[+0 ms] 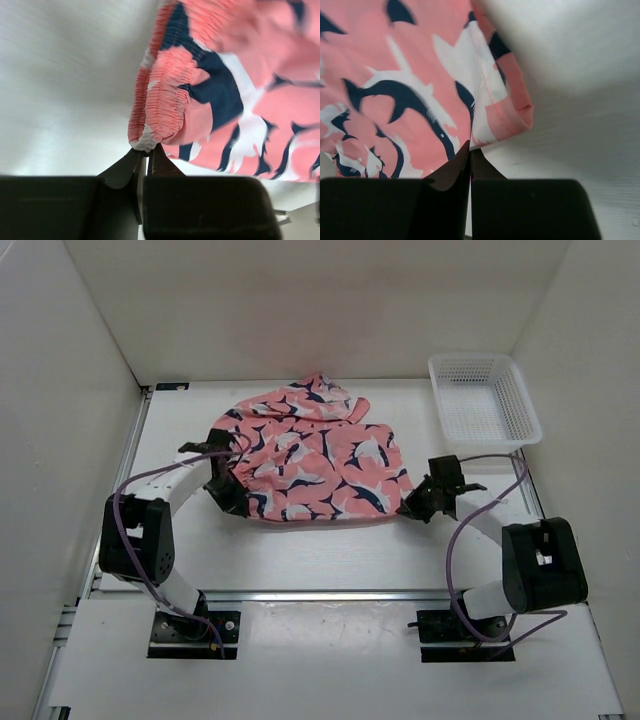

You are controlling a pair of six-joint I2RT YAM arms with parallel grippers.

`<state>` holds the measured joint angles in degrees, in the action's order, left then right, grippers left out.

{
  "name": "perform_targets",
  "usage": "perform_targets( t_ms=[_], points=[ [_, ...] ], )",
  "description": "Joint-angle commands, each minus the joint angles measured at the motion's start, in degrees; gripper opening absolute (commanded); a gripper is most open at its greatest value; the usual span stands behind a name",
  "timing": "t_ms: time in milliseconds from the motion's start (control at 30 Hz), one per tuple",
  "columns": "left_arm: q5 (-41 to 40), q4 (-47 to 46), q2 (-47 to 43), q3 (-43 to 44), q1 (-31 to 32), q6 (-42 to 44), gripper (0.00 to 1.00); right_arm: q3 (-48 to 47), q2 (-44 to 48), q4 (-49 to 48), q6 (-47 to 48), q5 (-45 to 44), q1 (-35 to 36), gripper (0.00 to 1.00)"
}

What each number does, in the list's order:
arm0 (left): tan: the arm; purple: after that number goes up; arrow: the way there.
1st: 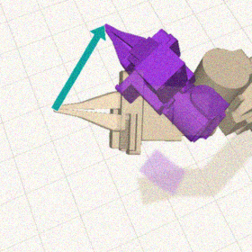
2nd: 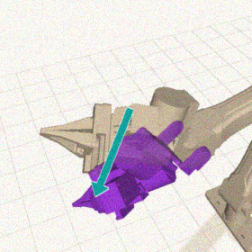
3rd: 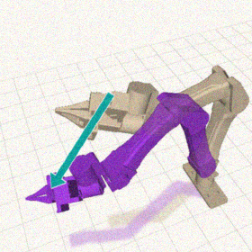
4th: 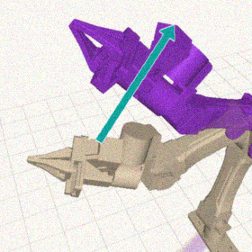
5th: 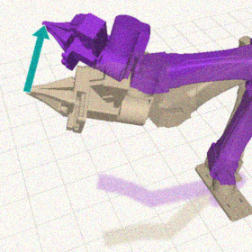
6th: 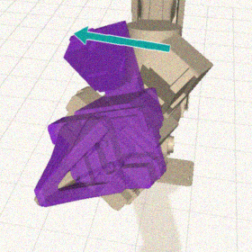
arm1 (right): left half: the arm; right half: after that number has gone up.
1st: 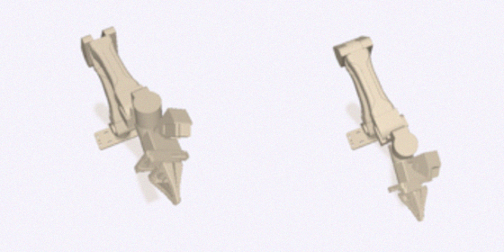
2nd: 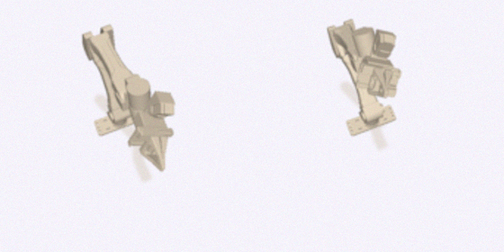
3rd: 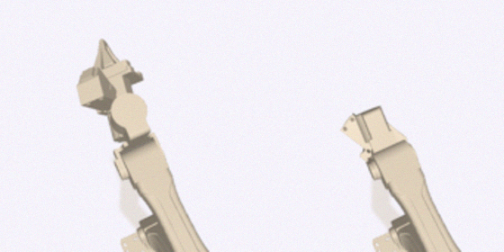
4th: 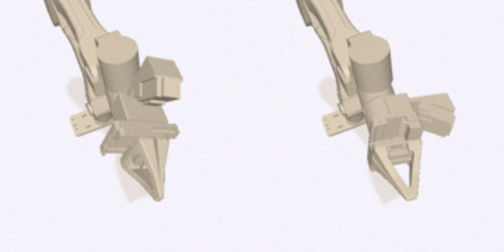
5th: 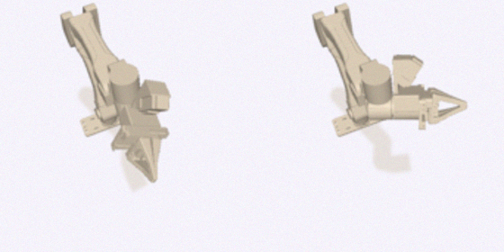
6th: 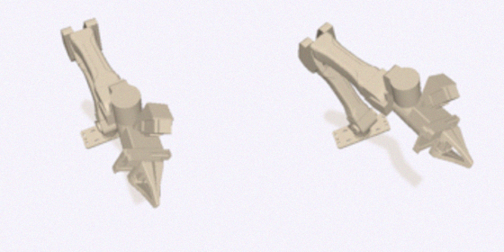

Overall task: Fold and stack the shorts
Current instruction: Flatten the shorts out

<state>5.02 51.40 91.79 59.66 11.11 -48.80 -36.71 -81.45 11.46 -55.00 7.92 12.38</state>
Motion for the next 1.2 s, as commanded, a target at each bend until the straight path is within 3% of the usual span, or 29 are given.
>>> perform_targets(
  t_ms=[0, 133, 400, 567, 767, 1000, 1167],
  points=[
    [-5.8, 6.9, -5.4, 9.5, 0.2, 5.2, 0.1, -8.0, 5.6, 4.4, 3.1, -8.0, 1.7, 0.0],
    [-9.8, 15.5, -7.8, 22.3, 0.2, 9.4, 0.1, -17.5, 12.4, 11.3, 7.1, -11.8, 2.2, 0.0],
    [-7.1, 27.2, -12.5, 48.8, 2.9, 19.1, 0.1, -36.6, 24.0, 20.1, 11.0, -14.3, 4.5, 0.0],
    [-1.8, 27.2, -17.9, 61.1, 8.6, 20.8, 0.1, -49.5, 27.8, 24.5, 14.3, -14.3, 5.5, 0.0],
    [7.2, 23.7, -23.3, 73.2, 9.6, 22.2, 0.1, -68.1, 30.3, 27.3, 18.1, -15.7, 5.5, 0.0],
    [16.4, 18.1, -24.7, 79.5, 9.6, 18.9, 0.1, -86.3, 26.3, 29.0, 18.7, -14.2, 5.5, 0.0],
    [14.9, 14.5, -28.0, 70.7, 9.6, 16.5, 0.1, -87.7, 21.4, 29.0, 19.3, -16.5, 5.5, 0.0]
  ],
)
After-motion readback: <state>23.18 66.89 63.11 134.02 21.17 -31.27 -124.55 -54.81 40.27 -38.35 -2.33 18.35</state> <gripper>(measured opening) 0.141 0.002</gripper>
